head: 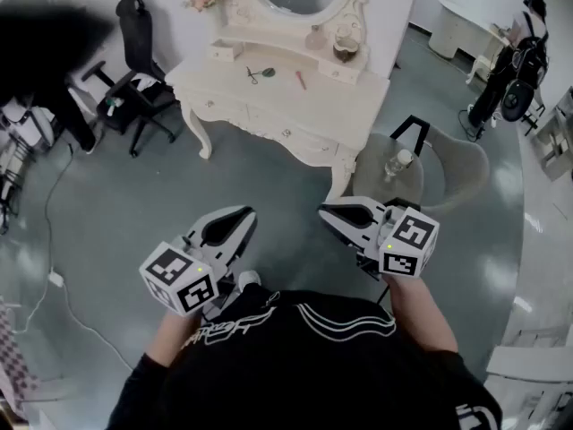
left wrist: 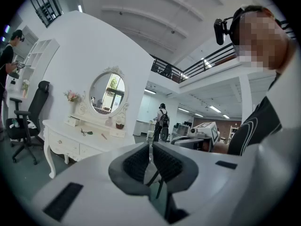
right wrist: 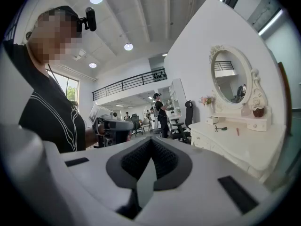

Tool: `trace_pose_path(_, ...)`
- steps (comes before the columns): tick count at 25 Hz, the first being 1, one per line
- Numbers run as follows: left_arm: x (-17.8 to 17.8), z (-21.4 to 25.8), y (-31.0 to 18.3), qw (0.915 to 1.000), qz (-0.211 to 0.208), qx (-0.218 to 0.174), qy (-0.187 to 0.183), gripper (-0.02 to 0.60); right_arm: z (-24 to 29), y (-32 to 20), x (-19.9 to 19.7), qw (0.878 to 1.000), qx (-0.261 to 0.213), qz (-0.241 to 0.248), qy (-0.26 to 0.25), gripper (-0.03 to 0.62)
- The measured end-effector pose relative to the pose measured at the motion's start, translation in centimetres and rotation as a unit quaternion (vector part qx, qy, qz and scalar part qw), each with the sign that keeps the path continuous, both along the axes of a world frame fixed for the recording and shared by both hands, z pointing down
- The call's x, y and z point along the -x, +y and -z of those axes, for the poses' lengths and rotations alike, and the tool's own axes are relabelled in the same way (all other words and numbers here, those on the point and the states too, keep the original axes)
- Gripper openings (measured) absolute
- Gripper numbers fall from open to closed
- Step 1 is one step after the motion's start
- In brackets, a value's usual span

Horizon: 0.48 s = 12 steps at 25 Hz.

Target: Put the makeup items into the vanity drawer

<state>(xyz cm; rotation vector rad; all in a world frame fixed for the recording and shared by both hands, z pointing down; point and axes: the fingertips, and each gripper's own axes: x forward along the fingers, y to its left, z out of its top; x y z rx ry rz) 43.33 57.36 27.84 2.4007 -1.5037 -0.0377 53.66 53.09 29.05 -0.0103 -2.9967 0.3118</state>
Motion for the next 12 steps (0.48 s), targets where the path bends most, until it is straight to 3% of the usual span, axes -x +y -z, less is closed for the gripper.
trace_pose_path(12,-0.4,0.2,-1.1,1.0,-0.001,-0.001,-0.005,0.043,0.6,-0.8,-0.4,1.0,-0.015,-0.004,-0.01,0.036)
